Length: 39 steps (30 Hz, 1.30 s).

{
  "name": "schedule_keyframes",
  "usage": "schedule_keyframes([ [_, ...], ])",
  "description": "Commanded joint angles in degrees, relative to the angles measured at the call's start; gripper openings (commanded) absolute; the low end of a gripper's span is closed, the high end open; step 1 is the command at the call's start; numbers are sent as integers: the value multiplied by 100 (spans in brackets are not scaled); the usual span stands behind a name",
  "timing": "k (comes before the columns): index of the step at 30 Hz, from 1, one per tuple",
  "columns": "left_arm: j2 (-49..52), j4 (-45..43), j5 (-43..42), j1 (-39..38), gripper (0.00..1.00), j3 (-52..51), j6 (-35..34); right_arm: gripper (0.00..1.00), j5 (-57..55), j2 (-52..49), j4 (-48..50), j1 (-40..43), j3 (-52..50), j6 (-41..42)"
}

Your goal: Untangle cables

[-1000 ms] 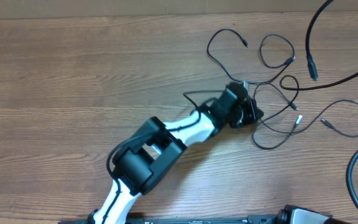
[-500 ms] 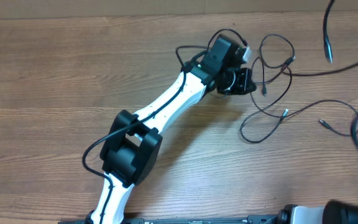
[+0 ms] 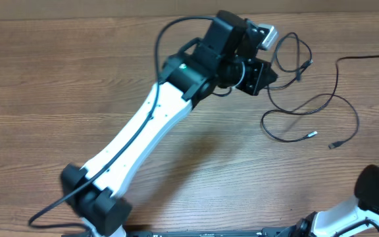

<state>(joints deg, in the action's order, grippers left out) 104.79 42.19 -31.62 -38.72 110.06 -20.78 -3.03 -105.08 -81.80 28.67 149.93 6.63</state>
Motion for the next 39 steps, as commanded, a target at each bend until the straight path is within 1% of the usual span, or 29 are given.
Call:
schedule_keyframes([
  [1,-479,302,608,55,4,144,372,4,291,-114,315,664,-313,107],
  [5,-695,562,654,55,4,144,452,4,605,-269,610,1290,-761,114],
  [8,-793,693,669,57,4,144,535,4,737,-459,699,1547,-1029,111],
  [10,-820,754,839,57,4,144,581,4,782,-658,693,1635,-1141,109],
  [15,-820,905,1550,96,4,144,584,4,763,-1143,778,1646,-1351,105],
  [19,-820,1073,1574,177,4,144,796,4,776,-1770,881,1626,-1355,103],
  [23,-820,1137,1580,208,4,144,927,4,1161,-2317,1106,1486,-1355,-188],
  [31,-817,1209,1596,205,4,144,1141,4,804,-3331,1502,1257,-1355,-269],
  [35,-817,1224,1620,208,4,144,1141,4,813,-3611,1513,1259,-1355,-282],
  [36,-817,1226,1727,205,4,144,1143,5,861,-3620,1508,1259,-1355,-282],
  [38,-817,1239,1727,205,4,144,1163,47,1029,-3569,1482,1259,-1300,-321],
  [39,-817,1246,1751,205,4,144,1182,64,1134,-3534,1451,1259,-1263,-380],
])
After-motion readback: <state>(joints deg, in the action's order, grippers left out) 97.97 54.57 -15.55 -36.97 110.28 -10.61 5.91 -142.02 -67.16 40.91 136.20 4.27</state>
